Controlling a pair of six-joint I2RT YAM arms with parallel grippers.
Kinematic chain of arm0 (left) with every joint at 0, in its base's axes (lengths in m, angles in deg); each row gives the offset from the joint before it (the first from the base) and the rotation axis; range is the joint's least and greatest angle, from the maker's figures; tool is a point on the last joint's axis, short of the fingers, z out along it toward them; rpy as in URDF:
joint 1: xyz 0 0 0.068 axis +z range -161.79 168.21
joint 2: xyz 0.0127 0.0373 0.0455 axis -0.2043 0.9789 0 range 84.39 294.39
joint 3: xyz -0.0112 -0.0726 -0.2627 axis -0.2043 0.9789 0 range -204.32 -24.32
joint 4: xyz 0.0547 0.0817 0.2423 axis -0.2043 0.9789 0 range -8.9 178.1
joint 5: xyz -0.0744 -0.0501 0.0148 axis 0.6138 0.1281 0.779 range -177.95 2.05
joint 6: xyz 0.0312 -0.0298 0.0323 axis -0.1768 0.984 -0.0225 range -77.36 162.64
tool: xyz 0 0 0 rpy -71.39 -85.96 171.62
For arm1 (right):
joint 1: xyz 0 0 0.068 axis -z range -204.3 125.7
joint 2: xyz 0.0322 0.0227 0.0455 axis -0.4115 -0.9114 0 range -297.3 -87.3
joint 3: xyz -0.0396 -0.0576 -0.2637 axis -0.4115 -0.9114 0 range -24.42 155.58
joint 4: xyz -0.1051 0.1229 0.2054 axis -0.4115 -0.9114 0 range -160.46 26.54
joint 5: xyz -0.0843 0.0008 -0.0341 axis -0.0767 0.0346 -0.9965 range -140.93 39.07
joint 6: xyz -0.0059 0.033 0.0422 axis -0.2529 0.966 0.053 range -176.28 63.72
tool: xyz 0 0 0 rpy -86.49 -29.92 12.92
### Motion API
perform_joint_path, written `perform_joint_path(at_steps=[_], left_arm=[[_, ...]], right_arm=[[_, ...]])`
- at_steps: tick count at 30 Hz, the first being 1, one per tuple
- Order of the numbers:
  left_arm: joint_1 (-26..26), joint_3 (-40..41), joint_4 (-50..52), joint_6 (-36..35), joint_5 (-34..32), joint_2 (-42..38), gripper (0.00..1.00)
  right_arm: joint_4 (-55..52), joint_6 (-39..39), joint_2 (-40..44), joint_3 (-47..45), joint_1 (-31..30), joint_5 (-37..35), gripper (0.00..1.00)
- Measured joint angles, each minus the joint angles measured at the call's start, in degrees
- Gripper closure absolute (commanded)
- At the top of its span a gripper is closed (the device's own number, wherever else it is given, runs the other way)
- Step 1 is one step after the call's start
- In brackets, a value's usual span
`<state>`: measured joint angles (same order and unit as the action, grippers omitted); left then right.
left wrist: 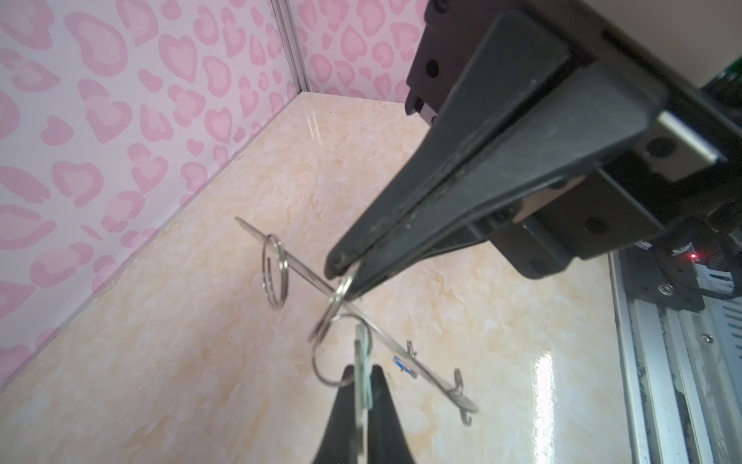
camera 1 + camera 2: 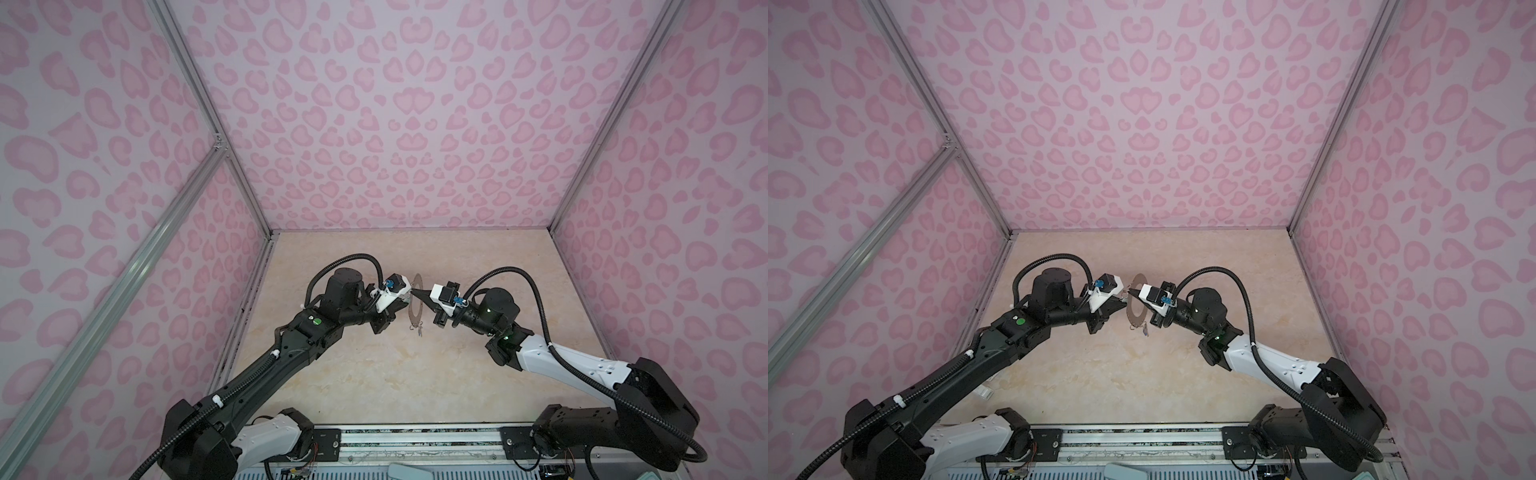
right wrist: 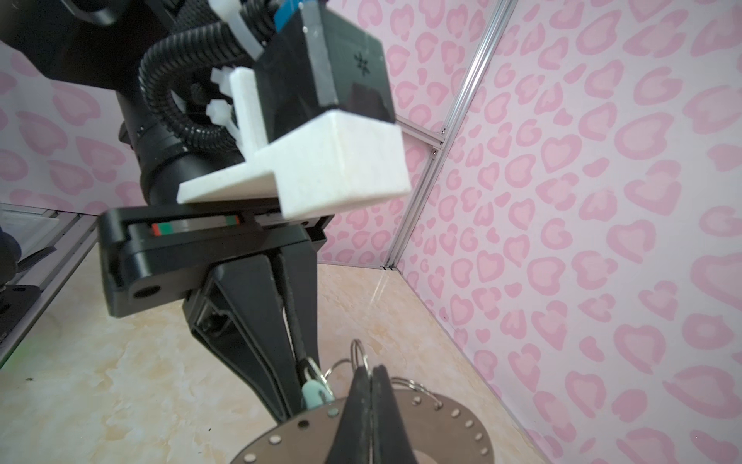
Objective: Attach keys to a key ring
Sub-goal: Insert the key into the keyring.
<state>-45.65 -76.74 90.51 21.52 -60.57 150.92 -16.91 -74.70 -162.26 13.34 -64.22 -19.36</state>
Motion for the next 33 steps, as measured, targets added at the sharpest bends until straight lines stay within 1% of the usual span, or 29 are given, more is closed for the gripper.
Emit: perform_joint_path(at_steps=[6, 18, 27, 33], left_arm=[[0.02, -0.81, 1.09, -1.66, 1.81, 0.50, 0.97], [0.07, -5.55, 6.40, -5.70, 6.91, 3.78, 0.97], [0.15, -8.07, 9.38, -7.17, 8.59, 6.25, 0.97], [0.15, -9.55, 11.47, -7.58, 8.31, 7.08, 0.97]], right_arm=[[2.34, 1.57, 0.11, -1.16, 0.70, 1.07, 1.00], [6.93, 4.35, 0.09, -2.36, 1.42, 4.85, 1.00], [6.69, 4.46, 0.09, -2.40, 1.57, 5.79, 1.00], [5.90, 4.22, 0.26, -2.40, 1.57, 5.73, 1.00]])
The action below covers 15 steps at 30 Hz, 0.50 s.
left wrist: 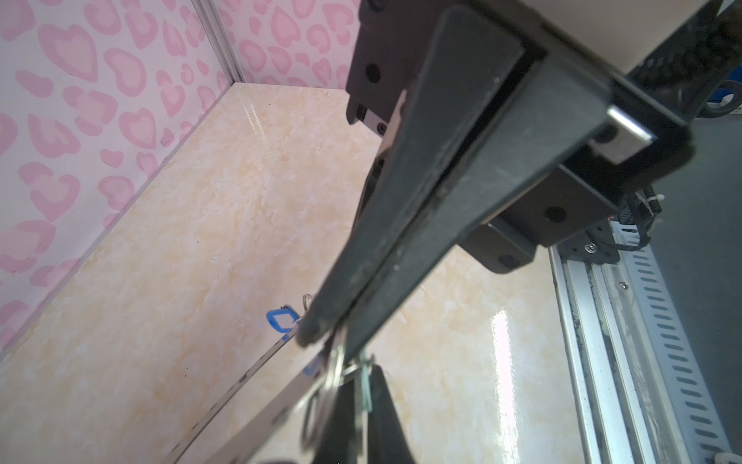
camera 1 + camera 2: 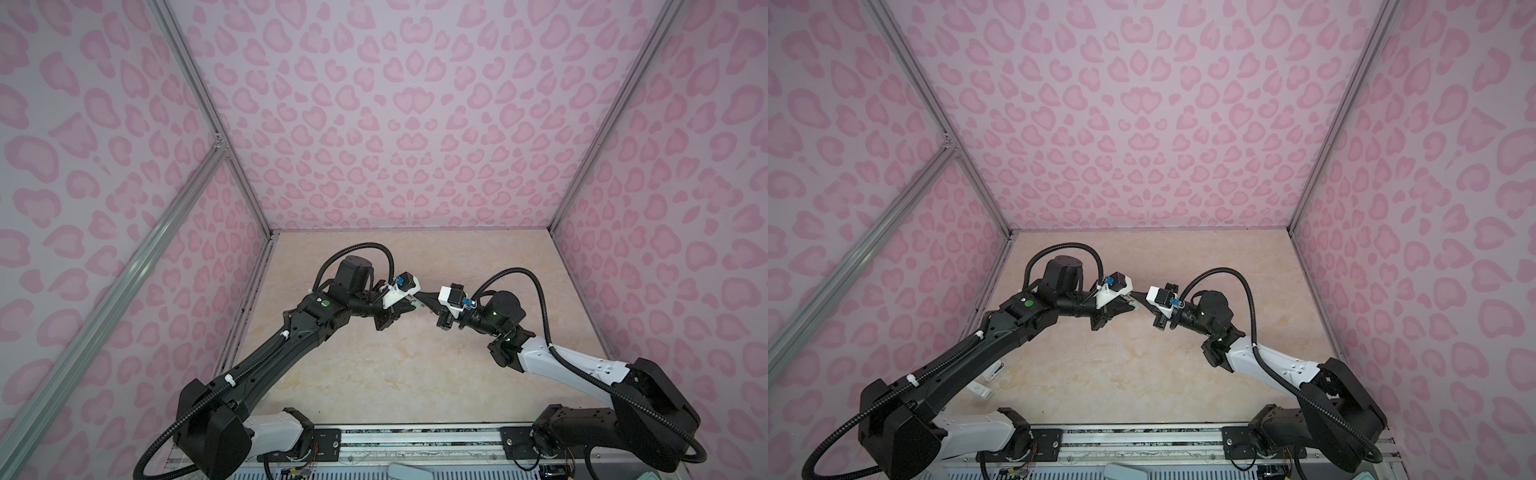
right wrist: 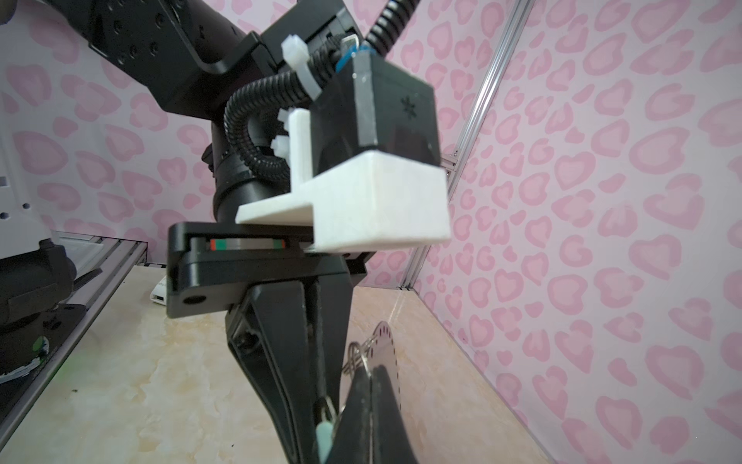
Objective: Attach keys to a key ring
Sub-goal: Insert the key into the keyring.
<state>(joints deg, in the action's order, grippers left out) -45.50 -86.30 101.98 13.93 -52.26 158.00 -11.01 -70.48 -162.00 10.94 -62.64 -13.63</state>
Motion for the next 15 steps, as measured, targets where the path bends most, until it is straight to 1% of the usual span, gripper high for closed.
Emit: perform_joint_path(at_steps=[8, 15], left_arm=[[1.90, -0.28, 2.08, -1.27, -2.03, -1.90, 0.97], [2.27, -0.63, 2.47, -1.49, -2.47, -3.06, 0.97]], right_arm=[[-3.82, -2.14, 2.45, -1.22, 0.63, -1.25, 1.00], [-5.42, -2.99, 1.27, -1.44, 0.63, -1.20, 1.00]])
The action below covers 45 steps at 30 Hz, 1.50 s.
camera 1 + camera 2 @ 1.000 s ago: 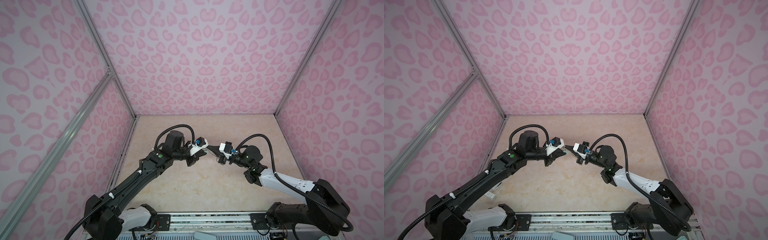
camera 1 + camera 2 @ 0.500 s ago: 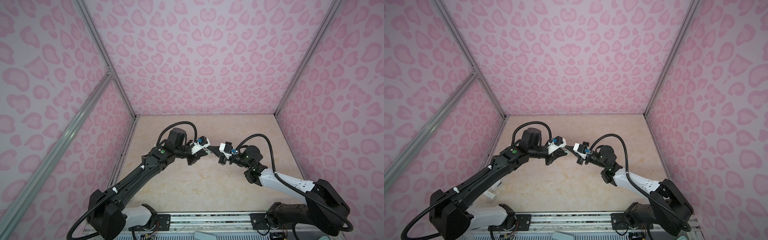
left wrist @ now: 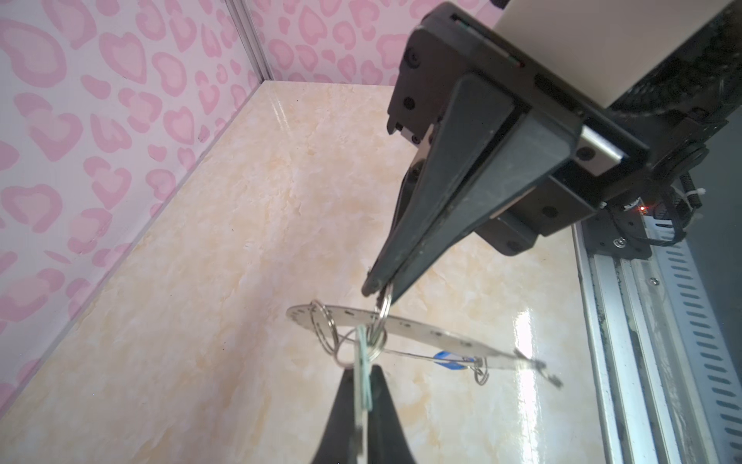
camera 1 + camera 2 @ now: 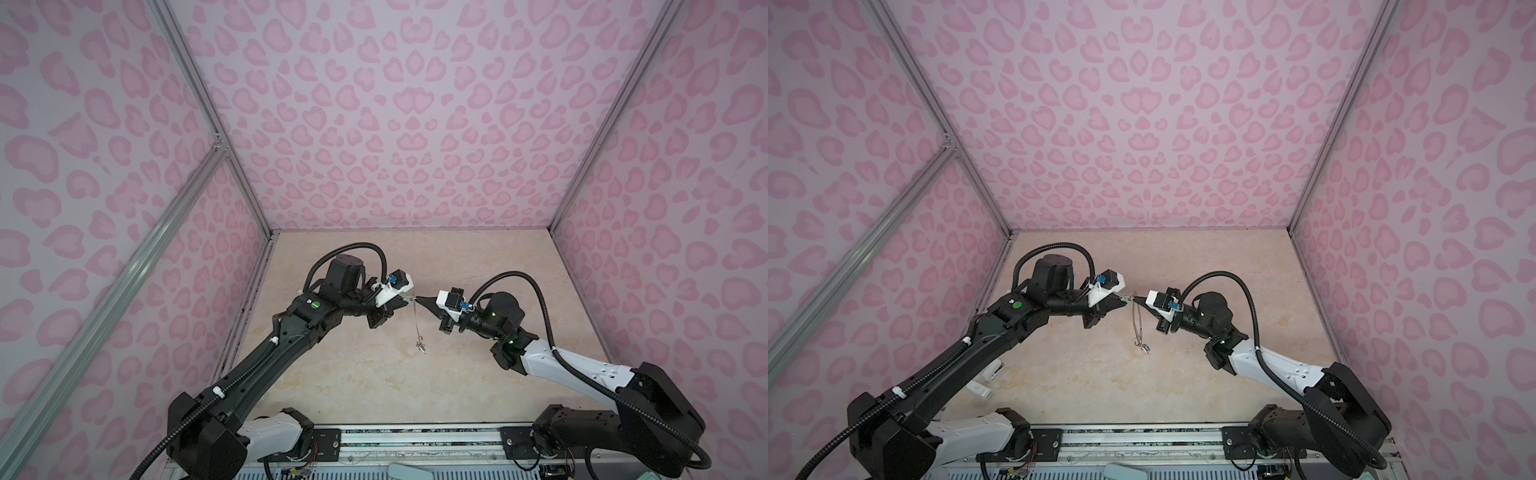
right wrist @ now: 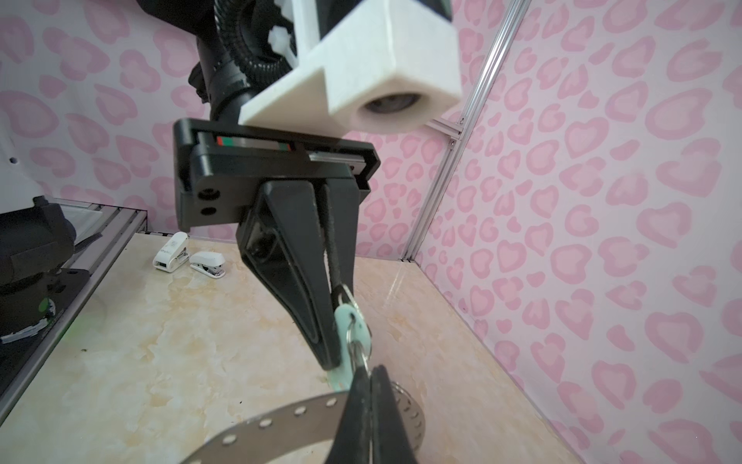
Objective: Attach keys to a key ring
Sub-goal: Insert the key into the keyring, then place the keyring at the center of the table.
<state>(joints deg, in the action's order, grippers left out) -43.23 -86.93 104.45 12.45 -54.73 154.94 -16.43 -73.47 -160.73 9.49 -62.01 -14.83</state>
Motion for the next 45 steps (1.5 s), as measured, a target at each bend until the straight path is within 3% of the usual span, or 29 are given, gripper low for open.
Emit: perform_joint_path(at_steps=[15, 21, 27, 38, 45], left_arm=[[-0.15, -6.78, 10.73, -7.48, -5.62, 0.66, 0.97], [-1.62, -11.80, 12.57, -4.48, -9.81, 4.59, 0.97], [-2.71, -13.03, 10.78, 2.43, -10.91, 8.70, 0.97], [-7.15, -21.81, 2.49, 12.22, -7.52, 23.71, 0.97], [-3.85, -18.47, -1.33, 15.72, -7.26, 28.79, 0.97]], right_arm=[[-3.65, -2.93, -0.13, 1.62, -0.04, -1.79, 1.00], [-1.57, -0.68, -0.28, -0.37, 0.63, -6.01, 0.79], [-1.46, 1.16, 3.54, -4.31, 2.16, -14.05, 0.73], [-11.85, 2.05, 21.16, -10.75, 5.42, -42.86, 0.72], [-17.14, 2.47, 22.34, -11.74, 6.80, -47.63, 0.71]])
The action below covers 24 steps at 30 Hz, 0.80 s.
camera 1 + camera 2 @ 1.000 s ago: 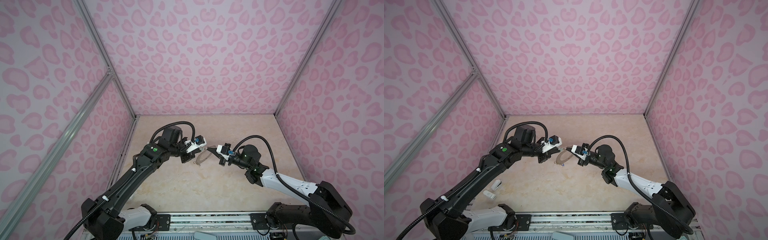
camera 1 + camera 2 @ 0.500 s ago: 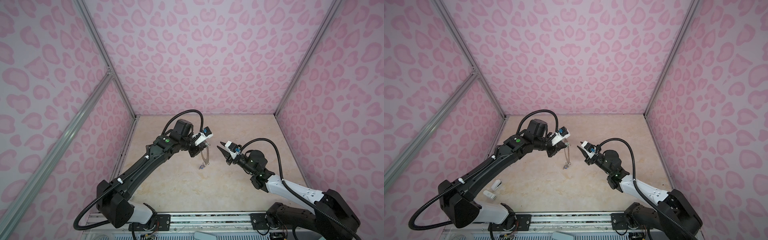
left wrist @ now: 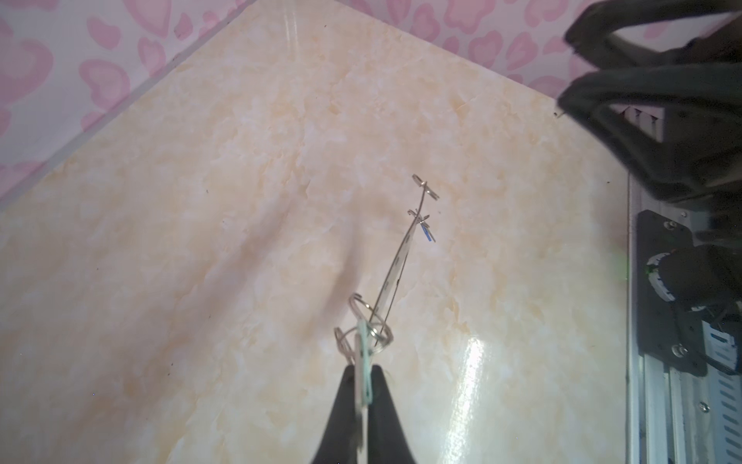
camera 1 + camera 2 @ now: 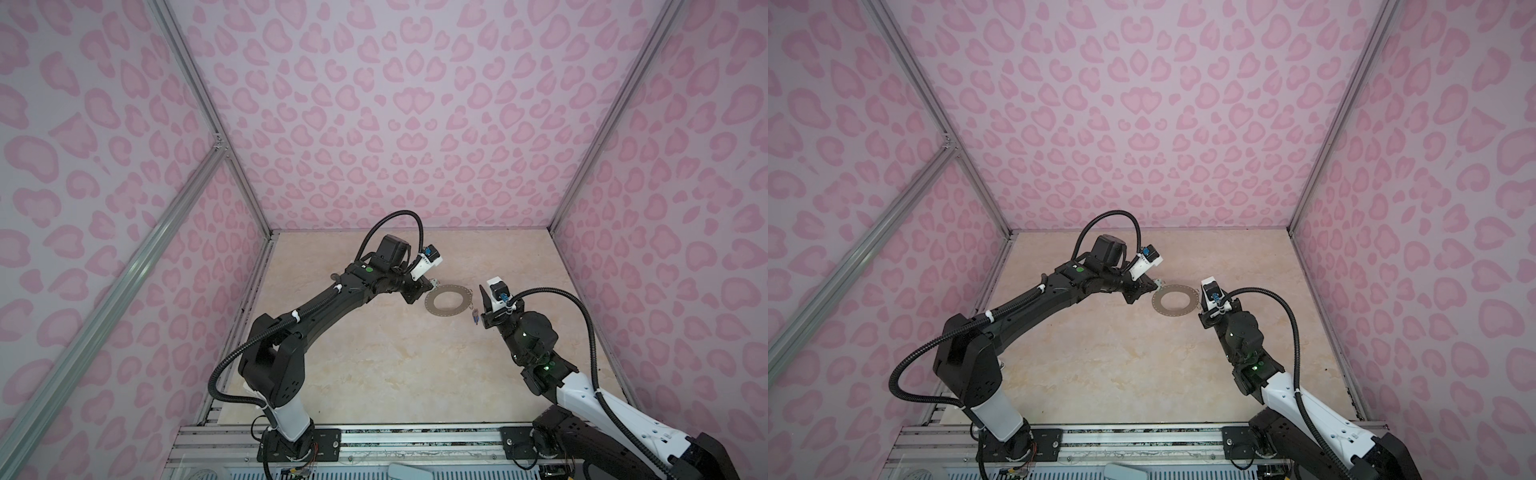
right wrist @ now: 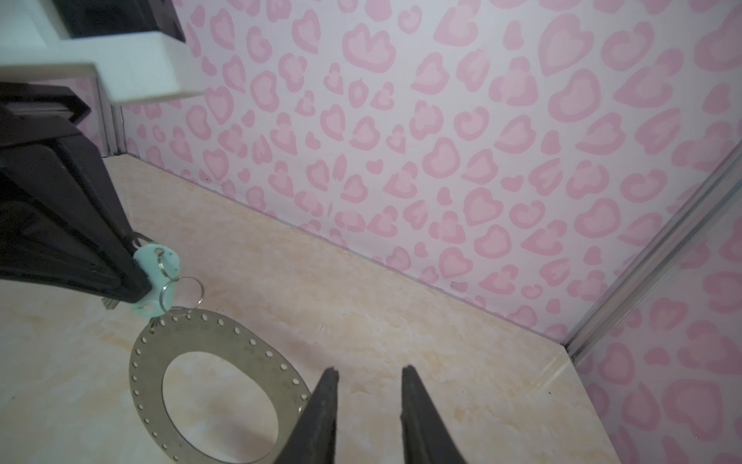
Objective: Attach keys to a key ring
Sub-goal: Place the keyring at the center of the table.
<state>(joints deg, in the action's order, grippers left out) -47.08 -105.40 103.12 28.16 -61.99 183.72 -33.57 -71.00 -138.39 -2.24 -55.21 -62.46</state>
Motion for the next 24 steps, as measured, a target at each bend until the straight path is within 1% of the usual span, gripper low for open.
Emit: perform_joint_path(at_steps=[2, 7, 13, 18, 24], left_arm=[[1.36, 1.95, -0.09, 0.85, -0.85, 0.63, 0.97], [2.51, 5.70, -0.28, 0.24, -4.76, 1.31, 0.97], [4.15, 9.94, 0.70, -1.70, -10.99, 1.33, 0.97], [6.16, 11.39, 0.68, -3.45, -15.32, 1.33, 0.97], [9.62, 13.16, 2.64, -6.01, -16.98, 1.70, 0.97]], right_arm=[[-0.66, 0.17, -0.92, 0.00, 0.31, -0.31, 0.71], [-1.03, 0.44, -3.50, -0.26, 0.74, -0.13, 0.71], [0.11, 2.14, -7.65, -0.42, 3.45, 2.19, 0.70], [0.70, 3.10, -10.91, 0.11, 4.46, 4.46, 0.72], [0.98, 3.19, -13.46, 0.55, 5.57, 6.75, 0.71]])
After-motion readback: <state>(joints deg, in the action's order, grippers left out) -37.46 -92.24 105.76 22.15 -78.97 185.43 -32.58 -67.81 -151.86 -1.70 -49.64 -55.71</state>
